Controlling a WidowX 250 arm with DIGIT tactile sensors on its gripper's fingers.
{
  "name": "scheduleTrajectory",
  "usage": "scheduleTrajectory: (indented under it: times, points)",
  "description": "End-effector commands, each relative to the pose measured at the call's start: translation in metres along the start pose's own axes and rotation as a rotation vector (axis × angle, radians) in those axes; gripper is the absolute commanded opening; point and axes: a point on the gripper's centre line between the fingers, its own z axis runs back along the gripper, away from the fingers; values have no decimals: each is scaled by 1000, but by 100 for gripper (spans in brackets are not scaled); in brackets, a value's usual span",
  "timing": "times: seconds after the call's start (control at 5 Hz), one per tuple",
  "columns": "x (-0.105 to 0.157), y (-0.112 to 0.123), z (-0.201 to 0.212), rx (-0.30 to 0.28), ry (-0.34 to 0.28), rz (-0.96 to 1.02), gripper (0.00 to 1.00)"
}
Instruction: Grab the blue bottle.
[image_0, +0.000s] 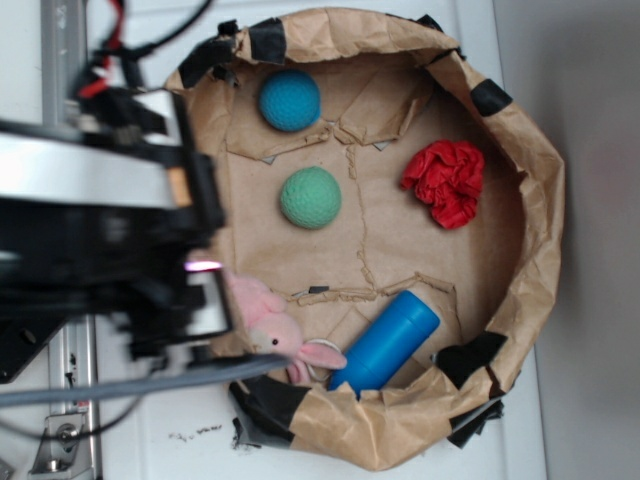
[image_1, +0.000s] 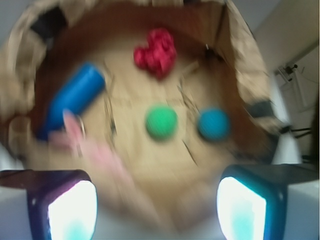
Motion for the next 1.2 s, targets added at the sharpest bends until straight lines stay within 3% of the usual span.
scheduleTrajectory:
  times: [0.0, 0.2, 0.4, 0.6, 0.8, 1.0]
  points:
    - [52, -28, -68, -142, -8, 333, 100]
    - [46, -57, -97, -192, 94, 308, 100]
    - [22, -100, -116, -223, 192, 251, 100]
    - [7, -132, -119, -242, 251, 210, 100]
    - [0, -136, -125, -171, 272, 173, 0]
    - [11, -111, -110, -148, 236, 121, 0]
